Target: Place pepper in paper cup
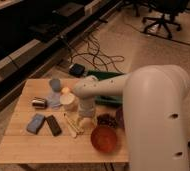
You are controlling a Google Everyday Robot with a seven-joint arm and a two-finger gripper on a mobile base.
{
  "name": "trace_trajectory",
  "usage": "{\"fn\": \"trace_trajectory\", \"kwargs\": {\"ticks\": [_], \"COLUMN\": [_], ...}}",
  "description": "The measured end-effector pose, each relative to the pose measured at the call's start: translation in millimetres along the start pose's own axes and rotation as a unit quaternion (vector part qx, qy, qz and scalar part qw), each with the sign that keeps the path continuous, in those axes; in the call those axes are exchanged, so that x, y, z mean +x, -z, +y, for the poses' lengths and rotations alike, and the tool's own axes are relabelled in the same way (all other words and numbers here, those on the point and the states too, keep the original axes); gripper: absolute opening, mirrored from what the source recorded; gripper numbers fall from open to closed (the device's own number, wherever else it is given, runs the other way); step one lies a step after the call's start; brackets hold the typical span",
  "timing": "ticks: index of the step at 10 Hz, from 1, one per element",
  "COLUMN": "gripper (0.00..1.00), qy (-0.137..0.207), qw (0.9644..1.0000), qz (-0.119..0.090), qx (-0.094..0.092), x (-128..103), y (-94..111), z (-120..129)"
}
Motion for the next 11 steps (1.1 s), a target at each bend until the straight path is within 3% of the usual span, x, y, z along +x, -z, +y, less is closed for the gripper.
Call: {"fn": "trace_trajectory", "kwargs": {"ticks": [7, 11], "gripper": [0.65, 0.65], "qy": [-0.029, -0.039], "qw": [0.9995, 0.9990], "qz": [-0.004, 0.000], "qx": [0.014, 0.019], "x": [-2, -2], "y": [-3, -15], "z": [-32, -48]}}
